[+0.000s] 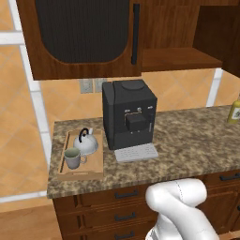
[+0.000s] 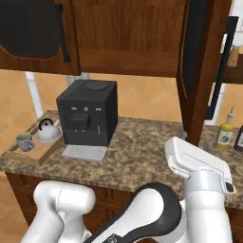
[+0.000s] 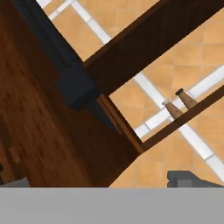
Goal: Pick the kettle from the counter and place it on the tray. Then pick the mug from the cabinet and place it on the tray. Then close the cabinet doors.
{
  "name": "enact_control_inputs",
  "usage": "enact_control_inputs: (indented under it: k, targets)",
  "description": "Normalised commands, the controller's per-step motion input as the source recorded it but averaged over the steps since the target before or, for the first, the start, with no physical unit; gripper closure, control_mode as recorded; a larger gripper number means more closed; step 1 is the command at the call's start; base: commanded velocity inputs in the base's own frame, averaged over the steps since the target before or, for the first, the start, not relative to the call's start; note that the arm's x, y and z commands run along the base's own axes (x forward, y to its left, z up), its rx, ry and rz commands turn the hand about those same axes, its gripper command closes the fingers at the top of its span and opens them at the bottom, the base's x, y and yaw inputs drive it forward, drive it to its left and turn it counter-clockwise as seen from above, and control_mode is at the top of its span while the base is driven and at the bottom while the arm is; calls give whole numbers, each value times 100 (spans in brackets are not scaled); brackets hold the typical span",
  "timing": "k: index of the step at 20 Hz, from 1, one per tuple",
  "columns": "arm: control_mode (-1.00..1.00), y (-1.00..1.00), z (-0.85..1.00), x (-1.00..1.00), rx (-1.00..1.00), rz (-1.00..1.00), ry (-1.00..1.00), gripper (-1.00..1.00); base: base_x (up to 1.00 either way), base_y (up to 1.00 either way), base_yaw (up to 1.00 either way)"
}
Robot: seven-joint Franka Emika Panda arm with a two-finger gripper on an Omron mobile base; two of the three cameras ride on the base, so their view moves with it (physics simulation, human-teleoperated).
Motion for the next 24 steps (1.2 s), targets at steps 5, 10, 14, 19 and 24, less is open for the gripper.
enact_control_inputs:
  k: [5, 10, 14, 19, 24]
  targets:
    - [-100, -79, -1, -56, 0, 5, 0, -100, 0, 0, 0]
    - [-100, -86, 0, -83, 0, 7, -3, -100, 0, 0, 0]
    - [-100, -97, 0, -100, 0, 0, -9, -100, 0, 0, 0]
    - [-100, -52, 0, -80, 0, 0, -15, -100, 0, 0, 0]
    - [-100, 10, -10, 9, 0, 0, -4, -100, 0, 0, 0]
